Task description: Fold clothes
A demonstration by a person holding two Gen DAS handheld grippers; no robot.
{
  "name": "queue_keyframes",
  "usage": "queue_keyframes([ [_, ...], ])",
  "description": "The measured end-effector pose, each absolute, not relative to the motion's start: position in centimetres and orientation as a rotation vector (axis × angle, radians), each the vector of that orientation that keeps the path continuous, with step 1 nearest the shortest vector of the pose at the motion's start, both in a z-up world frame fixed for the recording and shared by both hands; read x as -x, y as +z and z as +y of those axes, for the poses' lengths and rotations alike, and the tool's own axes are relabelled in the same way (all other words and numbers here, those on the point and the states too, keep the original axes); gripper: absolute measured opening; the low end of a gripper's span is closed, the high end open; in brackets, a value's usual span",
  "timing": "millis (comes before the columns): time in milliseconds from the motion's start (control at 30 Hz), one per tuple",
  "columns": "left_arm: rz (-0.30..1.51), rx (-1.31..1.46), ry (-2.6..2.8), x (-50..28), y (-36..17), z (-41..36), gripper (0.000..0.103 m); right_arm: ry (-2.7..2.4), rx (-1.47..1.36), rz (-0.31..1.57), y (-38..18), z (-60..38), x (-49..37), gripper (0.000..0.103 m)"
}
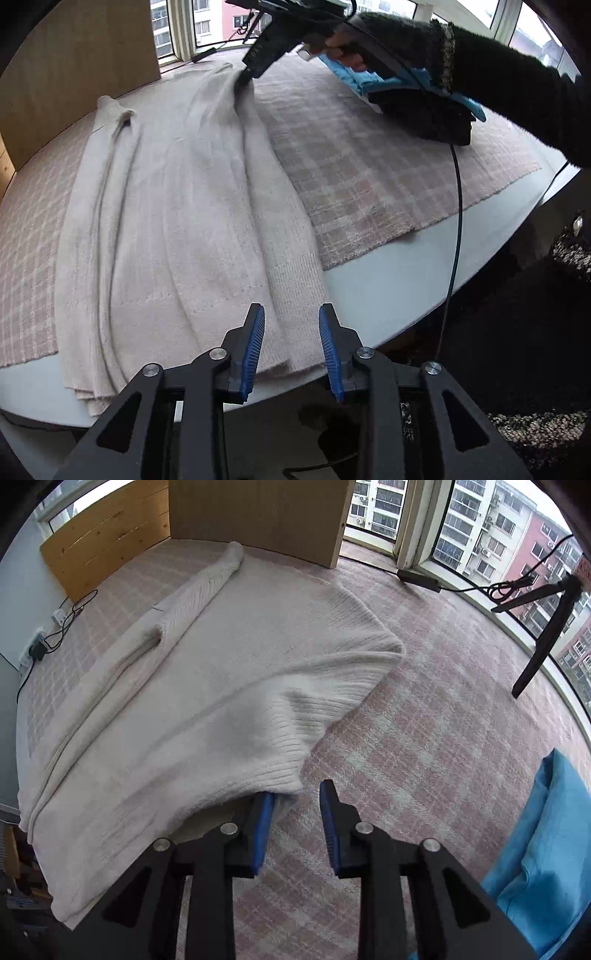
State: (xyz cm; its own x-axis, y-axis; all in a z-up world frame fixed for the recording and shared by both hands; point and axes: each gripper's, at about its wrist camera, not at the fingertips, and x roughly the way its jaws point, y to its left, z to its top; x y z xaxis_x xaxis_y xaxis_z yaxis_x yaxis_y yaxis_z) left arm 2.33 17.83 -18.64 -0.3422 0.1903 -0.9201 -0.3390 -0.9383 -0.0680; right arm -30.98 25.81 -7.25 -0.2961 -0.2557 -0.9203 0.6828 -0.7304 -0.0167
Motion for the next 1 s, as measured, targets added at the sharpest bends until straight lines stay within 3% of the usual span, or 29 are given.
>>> queue_keyframes([
  [33,0.199,1.569,2.329,-2.1,-19.0,18.0,0.024,-2.058,-1.359,0.552,-7.2,25.7,30.9,0.026],
  [67,0.205,1.568,2.328,-1.8,-19.3,18.2,0.003,-2.054,-1.37,0.546,-7.4,25.8,31.3,0.026],
  [133,0.139,1.559,2.314,-1.6,-19.1,17.4,0.002,-2.041,-1.396,0.53,-7.7,26.2,31.7,0.023],
  [200,0.094,1.553,2.324,-1.9,-18.0,16.3,0.002,-2.007,-1.444,0.478,-8.2,27.0,31.8,0.012],
  [367,0.048,1.484,2.31,-3.5,-15.1,16.4,0.002,-2.008,-1.483,0.317,-7.8,29.2,33.4,0.011],
  [567,0.179,1.677,2.275,-3.1,-18.7,17.9,0.011,-2.055,-1.53,0.547,-9.9,28.6,33.0,0.011],
  [700,0.085,1.583,2.377,-3.9,-16.2,17.8,0.037,-2.055,-1.551,0.404,-9.1,31.2,32.5,0.013],
  [767,0.113,1.538,2.404,-3.8,-15.8,19.1,0.037,-2.053,-1.523,0.271,-8.7,32.4,32.2,0.017],
  [833,0.165,1.536,2.375,-3.2,-16.7,20.8,0.039,-2.033,-1.511,0.136,-8.9,33.2,32.1,0.046],
  [933,0.304,1.564,2.326,-2.6,-18.5,23.0,0.04,-1.993,-1.549,0.038,-11.7,32.5,32.7,0.049],
  [1000,0.296,1.573,2.337,-2.4,-19.0,22.7,0.037,-1.983,-1.577,0.042,-13.8,31.7,32.9,0.049],
])
